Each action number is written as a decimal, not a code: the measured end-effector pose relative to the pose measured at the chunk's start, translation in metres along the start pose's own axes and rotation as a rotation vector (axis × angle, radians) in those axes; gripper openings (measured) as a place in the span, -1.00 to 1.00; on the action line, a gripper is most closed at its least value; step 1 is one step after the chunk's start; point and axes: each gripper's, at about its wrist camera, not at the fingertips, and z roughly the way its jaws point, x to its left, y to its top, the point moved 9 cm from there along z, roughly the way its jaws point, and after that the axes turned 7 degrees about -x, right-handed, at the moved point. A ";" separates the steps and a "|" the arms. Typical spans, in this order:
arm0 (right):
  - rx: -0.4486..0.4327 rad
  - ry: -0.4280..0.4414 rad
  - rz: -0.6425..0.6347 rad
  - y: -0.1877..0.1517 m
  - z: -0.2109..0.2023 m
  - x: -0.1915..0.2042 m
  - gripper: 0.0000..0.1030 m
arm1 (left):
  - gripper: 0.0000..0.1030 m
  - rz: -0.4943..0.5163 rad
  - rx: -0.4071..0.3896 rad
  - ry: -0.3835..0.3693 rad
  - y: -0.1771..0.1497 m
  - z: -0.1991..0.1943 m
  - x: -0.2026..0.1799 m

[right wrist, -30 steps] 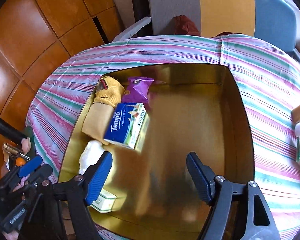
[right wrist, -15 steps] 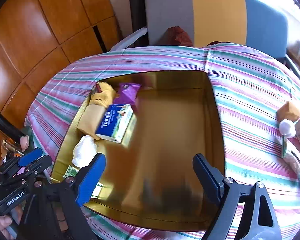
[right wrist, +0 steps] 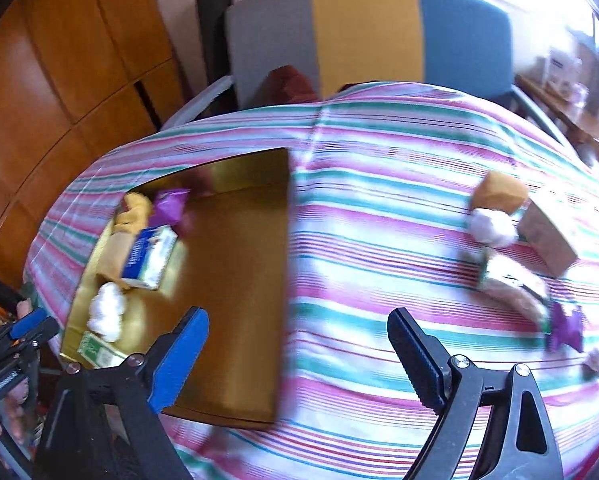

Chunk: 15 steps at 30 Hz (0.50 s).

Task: Organize objects
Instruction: 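Lift the open right tool away from the tray, then grasp the green-wrapped cracker packet on the cloth with the left tool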

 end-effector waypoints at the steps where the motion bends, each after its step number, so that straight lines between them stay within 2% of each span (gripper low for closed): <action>1: -0.005 -0.018 0.012 0.001 -0.003 -0.012 0.78 | -0.03 0.005 0.001 -0.003 0.000 0.000 -0.003; 11: -0.083 -0.199 0.163 0.010 -0.046 -0.138 0.81 | -0.03 0.056 0.011 -0.027 0.004 0.002 -0.028; 15: -0.114 -0.244 0.261 0.009 -0.059 -0.182 0.84 | -0.03 0.077 0.020 -0.039 0.004 0.004 -0.041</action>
